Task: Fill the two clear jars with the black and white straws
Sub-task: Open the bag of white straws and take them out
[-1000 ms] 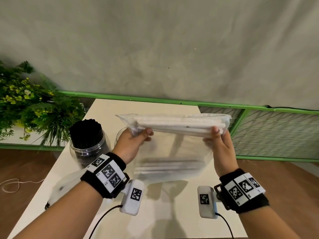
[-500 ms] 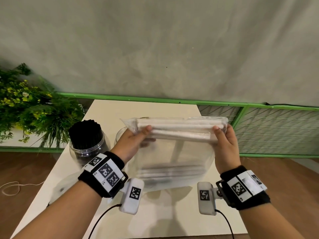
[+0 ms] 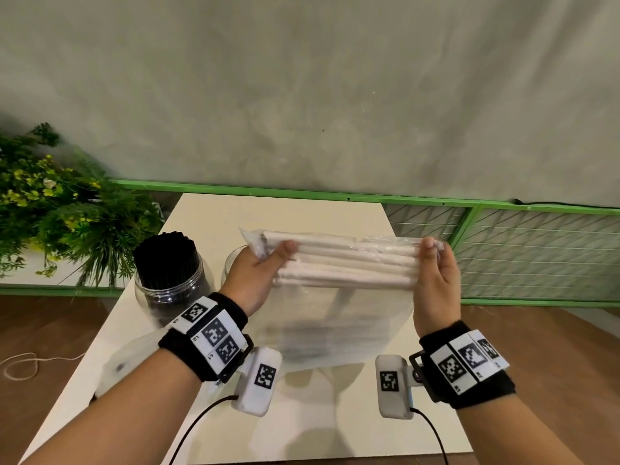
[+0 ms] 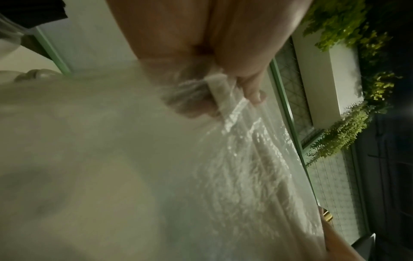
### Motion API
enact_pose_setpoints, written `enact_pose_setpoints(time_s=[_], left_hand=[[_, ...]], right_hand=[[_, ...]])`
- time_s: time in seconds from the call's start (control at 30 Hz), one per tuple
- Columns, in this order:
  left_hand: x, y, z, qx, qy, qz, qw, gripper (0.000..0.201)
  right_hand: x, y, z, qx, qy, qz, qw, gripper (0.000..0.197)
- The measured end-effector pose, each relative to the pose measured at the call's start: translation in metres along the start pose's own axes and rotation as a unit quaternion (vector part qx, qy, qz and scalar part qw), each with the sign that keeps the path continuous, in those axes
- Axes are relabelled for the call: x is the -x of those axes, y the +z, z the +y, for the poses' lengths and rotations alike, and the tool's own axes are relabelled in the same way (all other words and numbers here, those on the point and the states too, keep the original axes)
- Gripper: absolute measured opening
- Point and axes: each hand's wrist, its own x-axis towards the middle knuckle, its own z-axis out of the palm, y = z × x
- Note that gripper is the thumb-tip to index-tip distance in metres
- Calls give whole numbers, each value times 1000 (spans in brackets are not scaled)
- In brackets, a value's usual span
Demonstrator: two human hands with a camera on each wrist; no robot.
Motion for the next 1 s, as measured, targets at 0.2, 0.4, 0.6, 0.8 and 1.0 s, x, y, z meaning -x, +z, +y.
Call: enact_pose_setpoints(time_s=[0.2,0.4,0.6,0.8,1.0], left_hand=[[0,-6,1,55,-1,-16,998,6],[-3,-1,3,62,9,0,998,21],[-4,-7,0,39,4,-37,999,34],[-8,-9,-2,-13,16,-53,998,16],[-5,-6,-4,-18,36,-87,995,18]], right_hand=[[-4,-8,0,14,-6,-7,1000,14],[-6,-5,2,55,-18,22,998,27],[-10,-8,4,57,-19,26,998,29],[-14,-12,8,41,-14,30,999,27],[-10,-7,6,-6,2,35,999,28]])
